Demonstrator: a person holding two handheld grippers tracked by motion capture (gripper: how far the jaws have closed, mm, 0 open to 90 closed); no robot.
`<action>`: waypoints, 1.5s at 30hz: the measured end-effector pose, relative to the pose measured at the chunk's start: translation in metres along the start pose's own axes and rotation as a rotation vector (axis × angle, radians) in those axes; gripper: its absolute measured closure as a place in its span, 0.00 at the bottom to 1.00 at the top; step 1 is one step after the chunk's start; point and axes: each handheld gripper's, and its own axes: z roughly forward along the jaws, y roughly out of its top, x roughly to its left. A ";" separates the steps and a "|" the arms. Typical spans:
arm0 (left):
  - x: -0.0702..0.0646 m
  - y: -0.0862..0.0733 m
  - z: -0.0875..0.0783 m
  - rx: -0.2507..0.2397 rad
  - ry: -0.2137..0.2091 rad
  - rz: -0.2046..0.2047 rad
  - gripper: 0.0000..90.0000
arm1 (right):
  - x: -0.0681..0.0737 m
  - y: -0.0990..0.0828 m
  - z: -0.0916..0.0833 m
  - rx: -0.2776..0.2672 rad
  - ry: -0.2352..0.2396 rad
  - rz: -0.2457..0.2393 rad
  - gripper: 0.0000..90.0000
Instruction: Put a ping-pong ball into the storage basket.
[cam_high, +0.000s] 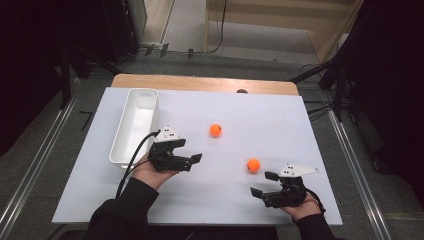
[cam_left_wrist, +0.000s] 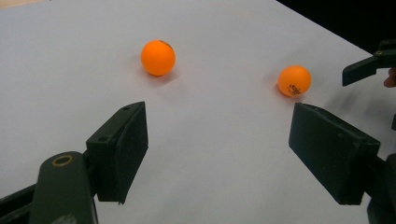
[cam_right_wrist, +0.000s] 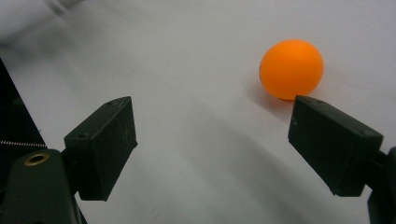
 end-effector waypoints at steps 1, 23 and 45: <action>0.000 0.001 0.001 0.002 0.001 0.000 0.23 | 0.000 0.000 0.000 0.000 0.000 0.001 0.15; 0.011 0.013 0.030 0.016 0.034 0.011 0.23 | 0.000 0.000 0.000 -0.001 -0.003 -0.004 0.15; 0.014 0.035 0.058 0.013 0.037 0.031 0.23 | 0.001 0.000 0.001 0.004 0.000 -0.005 0.15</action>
